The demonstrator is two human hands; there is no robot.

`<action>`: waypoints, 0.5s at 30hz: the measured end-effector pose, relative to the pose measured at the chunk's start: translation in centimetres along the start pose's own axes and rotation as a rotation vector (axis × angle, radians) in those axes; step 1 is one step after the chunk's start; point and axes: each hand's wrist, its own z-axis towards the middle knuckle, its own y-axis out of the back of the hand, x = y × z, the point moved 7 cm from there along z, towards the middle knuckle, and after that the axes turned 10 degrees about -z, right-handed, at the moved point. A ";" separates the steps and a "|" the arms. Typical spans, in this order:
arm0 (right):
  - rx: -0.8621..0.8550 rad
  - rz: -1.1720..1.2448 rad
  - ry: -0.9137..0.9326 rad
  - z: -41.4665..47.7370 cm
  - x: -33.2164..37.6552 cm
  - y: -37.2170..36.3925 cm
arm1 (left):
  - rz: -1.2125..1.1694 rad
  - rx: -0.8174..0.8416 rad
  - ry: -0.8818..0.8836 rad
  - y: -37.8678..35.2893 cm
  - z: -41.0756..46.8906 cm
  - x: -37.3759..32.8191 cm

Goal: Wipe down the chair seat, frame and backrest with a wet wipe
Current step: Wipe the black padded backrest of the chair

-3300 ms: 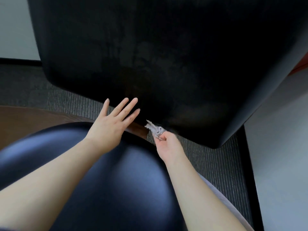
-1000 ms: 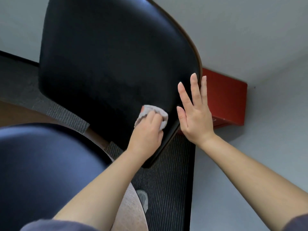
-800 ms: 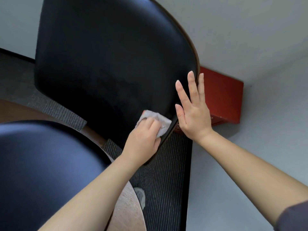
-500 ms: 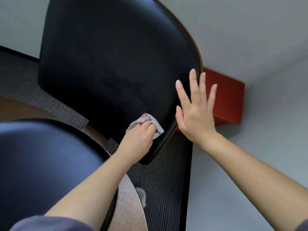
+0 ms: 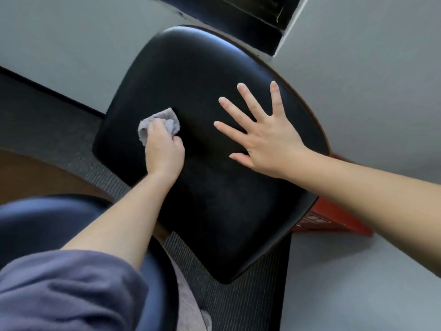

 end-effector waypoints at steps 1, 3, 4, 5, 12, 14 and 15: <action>-0.016 0.017 0.003 -0.1 0.0 0.0 | -0.011 0.027 -0.020 -1.4 -1.0 0.1; -0.041 0.033 0.002 -0.2 0.1 0.0 | -0.017 0.115 -0.144 -4.4 -4.4 -0.2; -0.050 0.035 0.004 -0.2 0.2 0.0 | -0.019 0.182 -0.215 -5.7 -6.6 -0.4; -0.057 0.036 0.006 -0.2 0.2 0.1 | -0.013 0.256 -0.289 -6.7 -9.0 -0.6; -0.051 0.035 0.013 -0.3 0.2 0.3 | 0.064 0.410 -0.619 -5.7 -13.1 -0.9; -0.052 0.042 0.010 -0.2 0.2 0.3 | 0.019 0.172 -0.406 -2.7 -7.2 0.2; -0.055 0.046 0.008 -0.2 0.2 0.2 | 0.027 0.067 -0.280 -1.0 -4.1 1.0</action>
